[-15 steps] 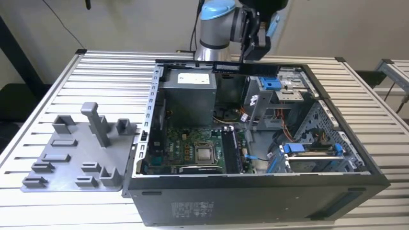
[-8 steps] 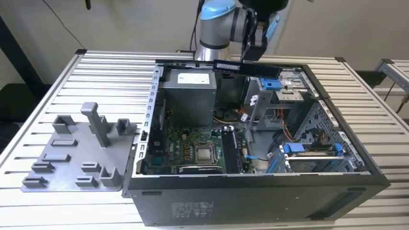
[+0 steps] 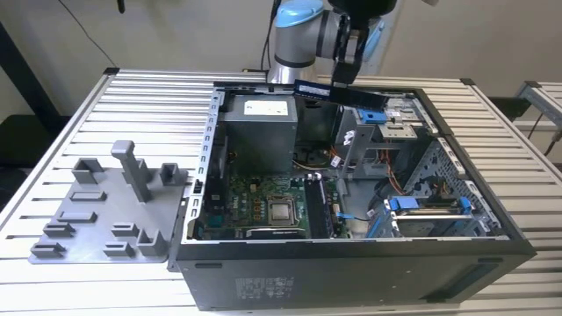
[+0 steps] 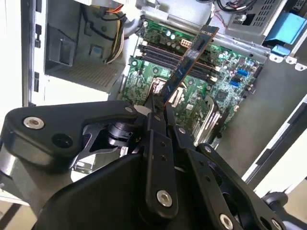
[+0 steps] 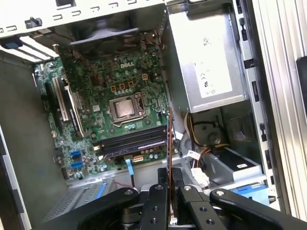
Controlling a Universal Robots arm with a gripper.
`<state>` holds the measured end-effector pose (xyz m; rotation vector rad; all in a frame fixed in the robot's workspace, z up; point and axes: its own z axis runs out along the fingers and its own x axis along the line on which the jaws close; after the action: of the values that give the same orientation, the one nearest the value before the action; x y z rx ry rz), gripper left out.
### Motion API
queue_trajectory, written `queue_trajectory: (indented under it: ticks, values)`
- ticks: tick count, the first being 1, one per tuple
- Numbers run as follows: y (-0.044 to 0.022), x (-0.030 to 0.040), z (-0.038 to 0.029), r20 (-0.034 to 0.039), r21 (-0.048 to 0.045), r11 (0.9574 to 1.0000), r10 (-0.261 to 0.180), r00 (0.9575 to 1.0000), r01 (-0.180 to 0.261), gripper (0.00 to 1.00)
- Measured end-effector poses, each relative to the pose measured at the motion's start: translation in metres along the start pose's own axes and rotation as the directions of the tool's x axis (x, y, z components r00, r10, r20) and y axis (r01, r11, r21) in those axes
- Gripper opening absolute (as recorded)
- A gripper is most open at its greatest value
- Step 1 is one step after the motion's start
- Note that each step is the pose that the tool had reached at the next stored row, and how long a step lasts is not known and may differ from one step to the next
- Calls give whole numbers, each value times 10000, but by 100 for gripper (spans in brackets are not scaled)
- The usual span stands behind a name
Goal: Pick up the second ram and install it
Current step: 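Insert the second ram into the second slot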
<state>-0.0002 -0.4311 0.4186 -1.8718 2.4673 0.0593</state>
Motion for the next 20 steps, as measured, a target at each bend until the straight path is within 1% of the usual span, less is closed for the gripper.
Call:
queue_trajectory:
  ticks: [4, 8, 10, 16, 18, 20]
  values:
    - [0, 0, 1, 3, 33, 9985, 547, 9985, -547, 15]
    - [0, 0, 1, 4, 55, 9957, 924, 9957, -924, 15]
    - [0, 0, 1, 4, 59, 9949, 1010, 9949, -1010, 15]
    - [0, 0, 1, 5, 61, 9947, 1029, 9947, -1029, 15]
    - [0, 0, 1, 7, 71, 9928, 1195, 9928, -1195, 15]
    - [0, 0, 1, 10, 86, 9893, 1455, 9894, -1455, 15]
